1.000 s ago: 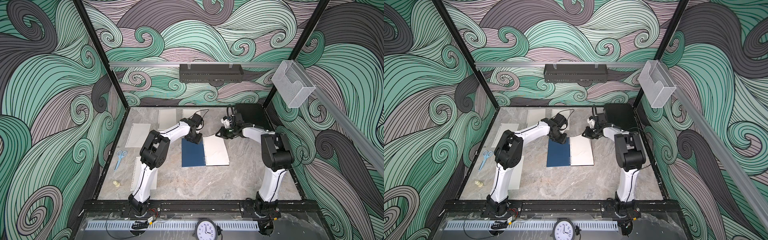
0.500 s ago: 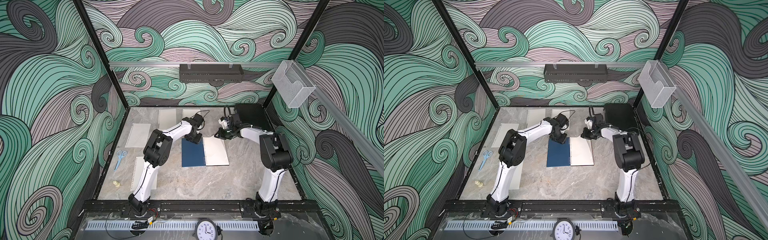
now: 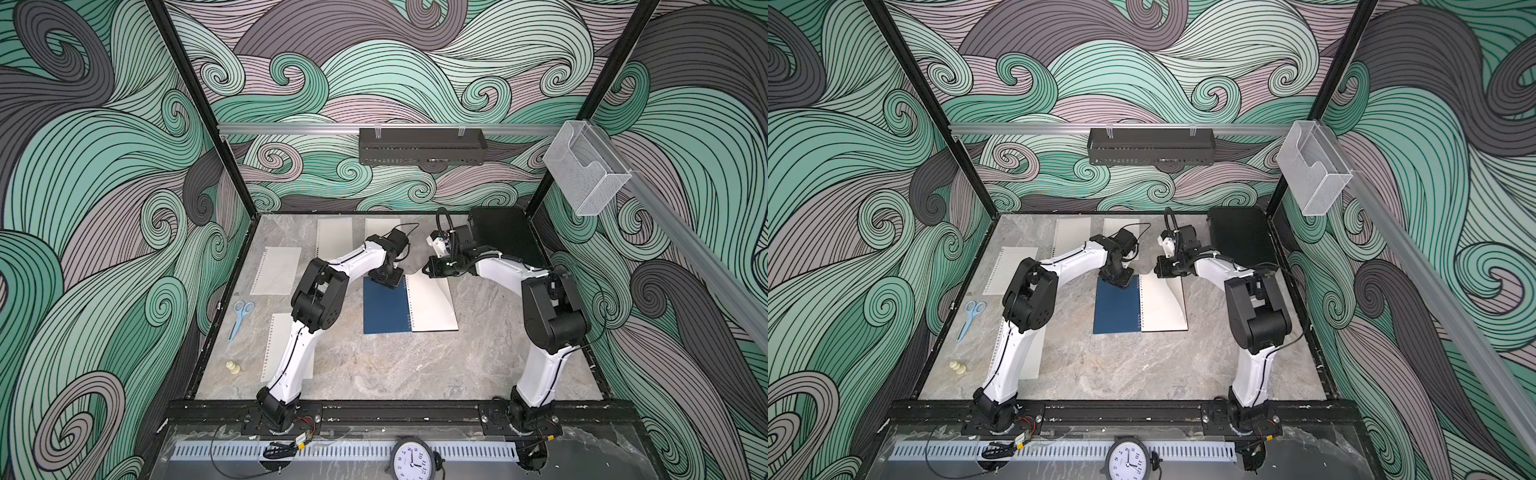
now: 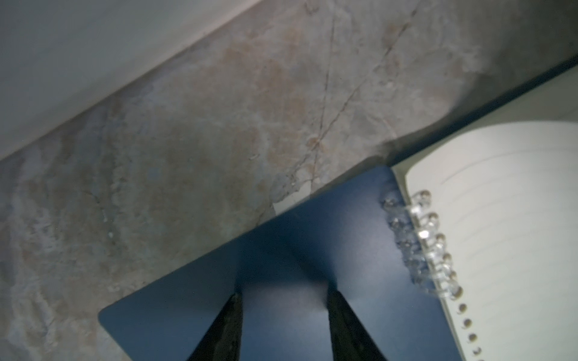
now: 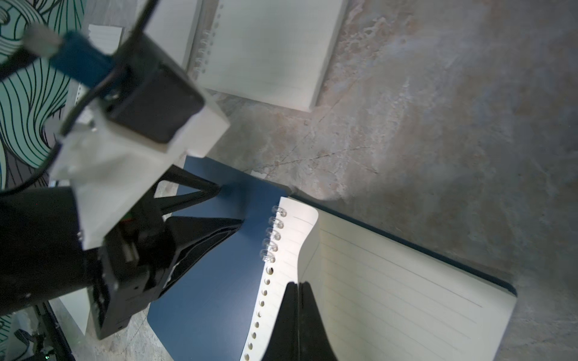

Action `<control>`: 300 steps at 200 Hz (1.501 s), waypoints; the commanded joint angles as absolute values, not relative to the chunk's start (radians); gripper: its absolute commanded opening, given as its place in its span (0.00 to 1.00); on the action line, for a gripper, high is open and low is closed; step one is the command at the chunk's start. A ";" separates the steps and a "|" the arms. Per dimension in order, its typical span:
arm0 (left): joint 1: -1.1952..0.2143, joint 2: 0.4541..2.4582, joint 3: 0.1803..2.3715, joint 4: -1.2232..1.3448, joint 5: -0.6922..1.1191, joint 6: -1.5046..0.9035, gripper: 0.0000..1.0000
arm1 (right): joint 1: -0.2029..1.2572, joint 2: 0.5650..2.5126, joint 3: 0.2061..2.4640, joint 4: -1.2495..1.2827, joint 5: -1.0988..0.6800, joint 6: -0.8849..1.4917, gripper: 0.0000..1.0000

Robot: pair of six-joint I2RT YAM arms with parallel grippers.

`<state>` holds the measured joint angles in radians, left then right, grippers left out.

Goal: Tear off pages from different notebooks
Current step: Tear off the paper from the notebook.

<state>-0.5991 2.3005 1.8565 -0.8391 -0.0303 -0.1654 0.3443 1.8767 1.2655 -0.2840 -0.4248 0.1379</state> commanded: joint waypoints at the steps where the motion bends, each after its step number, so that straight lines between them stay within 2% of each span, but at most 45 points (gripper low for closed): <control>1: -0.588 2.354 1.859 -0.889 -0.031 -0.187 0.44 | 0.397 1.827 1.272 -0.310 -0.339 0.049 0.00; 46: -0.583 2.380 1.855 -0.905 -0.022 -0.207 0.44 | 0.479 1.773 1.220 -0.273 -0.245 -0.015 0.00; 71: -0.582 2.393 1.857 -0.917 -0.017 -0.222 0.44 | 0.572 1.656 1.098 -0.225 -0.464 -0.215 0.00; 88: -0.580 2.401 1.855 -0.919 -0.016 -0.227 0.43 | 0.673 1.569 0.999 -0.182 -0.460 -0.316 0.00; 117: -0.580 2.408 1.854 -0.917 -0.005 -0.233 0.42 | 0.683 1.555 1.022 -0.255 -0.444 -0.309 0.00; 191: -0.578 2.384 1.838 -0.910 0.003 -0.230 0.40 | 0.690 1.510 0.989 -0.207 -0.376 -0.240 0.00; 260: -0.577 2.264 1.931 -0.910 0.109 -0.191 0.45 | 0.756 1.449 0.900 -0.106 -0.317 -0.218 0.00; 300: -0.584 2.203 1.946 -0.853 0.267 -0.156 0.46 | 0.802 1.465 0.901 -0.102 -0.278 -0.227 0.00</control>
<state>-0.5835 2.2887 1.9034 -0.8700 0.1379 -0.1913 0.7795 1.4590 0.9031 -0.1284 -0.3126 -0.2028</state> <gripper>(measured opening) 0.460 0.051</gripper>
